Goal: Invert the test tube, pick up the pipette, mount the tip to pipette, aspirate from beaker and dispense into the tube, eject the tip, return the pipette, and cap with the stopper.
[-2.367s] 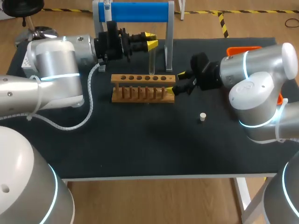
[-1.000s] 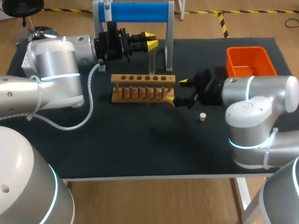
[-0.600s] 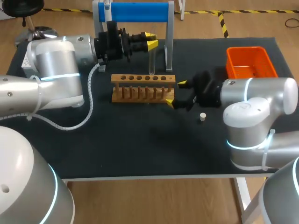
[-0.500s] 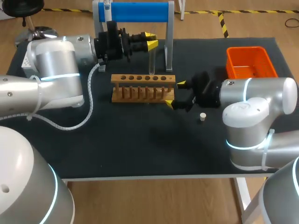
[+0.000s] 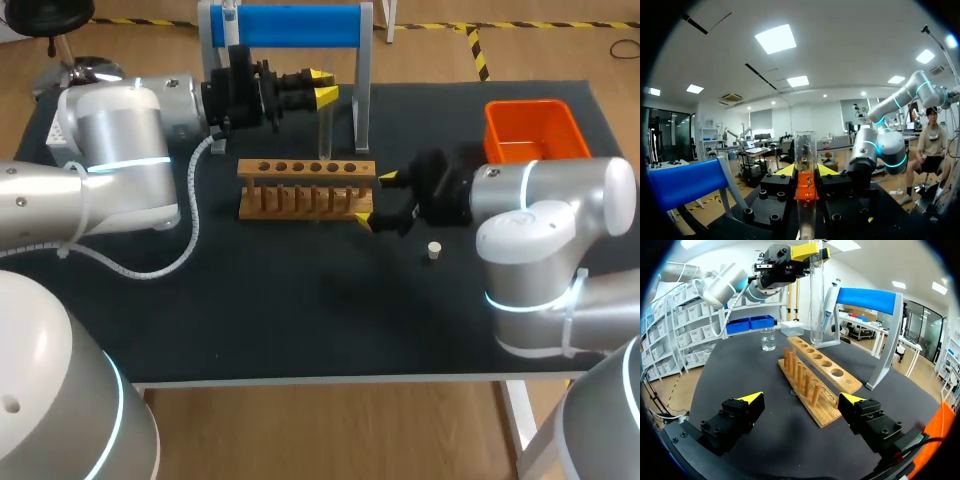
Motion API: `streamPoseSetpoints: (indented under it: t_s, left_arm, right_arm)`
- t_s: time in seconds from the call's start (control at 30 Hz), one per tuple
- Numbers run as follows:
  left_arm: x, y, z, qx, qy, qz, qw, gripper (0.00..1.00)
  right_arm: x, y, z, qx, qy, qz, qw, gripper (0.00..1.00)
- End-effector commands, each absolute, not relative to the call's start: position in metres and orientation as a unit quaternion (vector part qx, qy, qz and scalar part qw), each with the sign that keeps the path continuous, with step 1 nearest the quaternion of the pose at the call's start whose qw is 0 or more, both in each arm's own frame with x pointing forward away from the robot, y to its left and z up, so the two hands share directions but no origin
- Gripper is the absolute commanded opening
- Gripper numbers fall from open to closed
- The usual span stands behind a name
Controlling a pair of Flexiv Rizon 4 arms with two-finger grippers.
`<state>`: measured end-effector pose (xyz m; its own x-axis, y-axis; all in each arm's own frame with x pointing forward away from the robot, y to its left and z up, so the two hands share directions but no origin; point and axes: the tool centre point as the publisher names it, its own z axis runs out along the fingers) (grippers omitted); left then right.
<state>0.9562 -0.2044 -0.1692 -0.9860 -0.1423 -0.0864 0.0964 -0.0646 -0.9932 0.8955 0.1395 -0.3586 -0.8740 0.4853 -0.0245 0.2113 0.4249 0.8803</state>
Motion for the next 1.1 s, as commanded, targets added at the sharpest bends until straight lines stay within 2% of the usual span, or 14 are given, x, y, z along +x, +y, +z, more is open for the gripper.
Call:
streamPoseSetpoints:
  t_s: [0.03, 1.1]
  left_arm:
    - [0.958, -0.205, -0.169, -0.017, 0.68, -0.729, 0.081, 0.0]
    - [0.971, -0.206, -0.188, -0.033, 0.689, -0.72, 0.072, 0.0]
  right_arm:
    - [0.896, 0.138, -0.357, 0.209, 0.834, 0.492, 0.136, 1.0]
    - [0.896, 0.138, -0.357, 0.209, 0.834, 0.492, 0.136, 1.0]
